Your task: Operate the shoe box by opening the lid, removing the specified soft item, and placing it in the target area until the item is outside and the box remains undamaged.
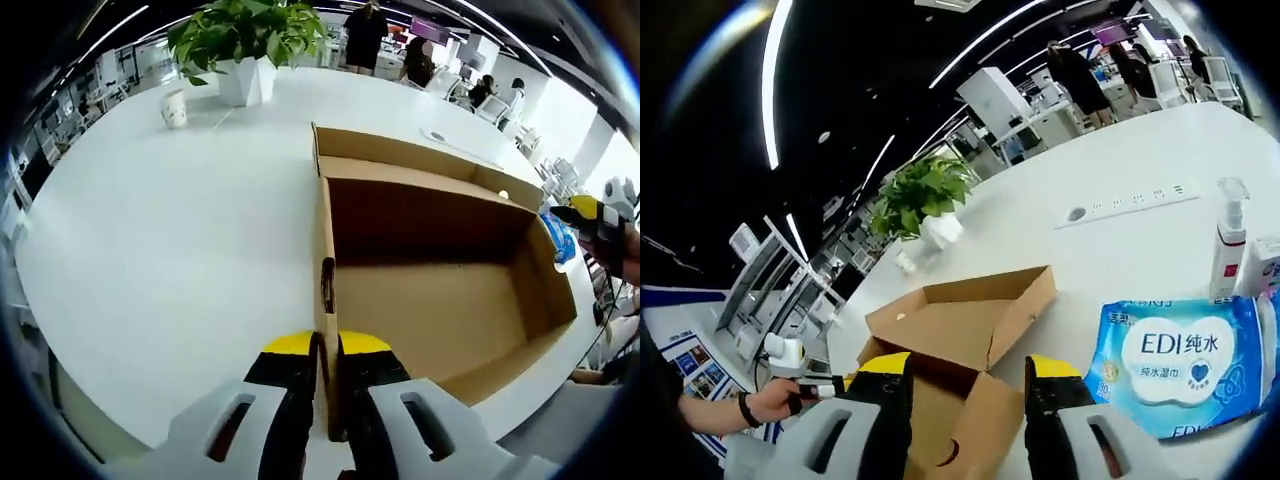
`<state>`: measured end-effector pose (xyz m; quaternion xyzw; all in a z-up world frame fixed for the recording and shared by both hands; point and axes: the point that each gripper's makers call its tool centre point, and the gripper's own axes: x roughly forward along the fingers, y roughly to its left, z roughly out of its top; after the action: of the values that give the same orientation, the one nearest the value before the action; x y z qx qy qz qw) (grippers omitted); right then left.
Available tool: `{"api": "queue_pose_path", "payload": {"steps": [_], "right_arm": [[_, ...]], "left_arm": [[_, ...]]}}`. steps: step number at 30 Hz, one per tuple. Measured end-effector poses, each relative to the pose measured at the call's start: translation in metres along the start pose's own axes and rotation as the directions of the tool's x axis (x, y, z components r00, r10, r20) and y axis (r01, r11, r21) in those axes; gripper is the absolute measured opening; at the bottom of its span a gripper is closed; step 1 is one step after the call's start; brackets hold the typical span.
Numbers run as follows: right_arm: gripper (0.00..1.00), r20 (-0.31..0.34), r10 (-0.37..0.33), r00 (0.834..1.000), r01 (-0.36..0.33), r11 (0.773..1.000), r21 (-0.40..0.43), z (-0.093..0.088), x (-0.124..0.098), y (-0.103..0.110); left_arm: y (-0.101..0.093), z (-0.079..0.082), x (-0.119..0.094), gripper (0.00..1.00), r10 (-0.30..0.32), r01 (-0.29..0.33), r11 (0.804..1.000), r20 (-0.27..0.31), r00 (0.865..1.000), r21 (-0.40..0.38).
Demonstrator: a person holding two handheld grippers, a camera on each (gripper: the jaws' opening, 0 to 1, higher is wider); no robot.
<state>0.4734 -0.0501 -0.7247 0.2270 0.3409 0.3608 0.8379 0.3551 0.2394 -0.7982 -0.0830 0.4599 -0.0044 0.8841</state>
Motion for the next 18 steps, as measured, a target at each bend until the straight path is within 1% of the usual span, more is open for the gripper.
{"api": "queue_pose_path", "payload": {"steps": [8, 18], "right_arm": [[0.42, 0.019, -0.017, 1.000, 0.016, 0.999, 0.032, 0.015, 0.015, -0.001], [0.42, 0.002, -0.048, 0.999, 0.048, 0.998, 0.039, 0.031, 0.040, -0.023]], "left_arm": [[0.000, 0.000, 0.000, 0.05, -0.002, 0.002, 1.000, 0.003, 1.000, -0.006], [0.000, 0.001, 0.001, 0.05, -0.005, 0.005, 1.000, 0.007, 1.000, -0.018]]}}
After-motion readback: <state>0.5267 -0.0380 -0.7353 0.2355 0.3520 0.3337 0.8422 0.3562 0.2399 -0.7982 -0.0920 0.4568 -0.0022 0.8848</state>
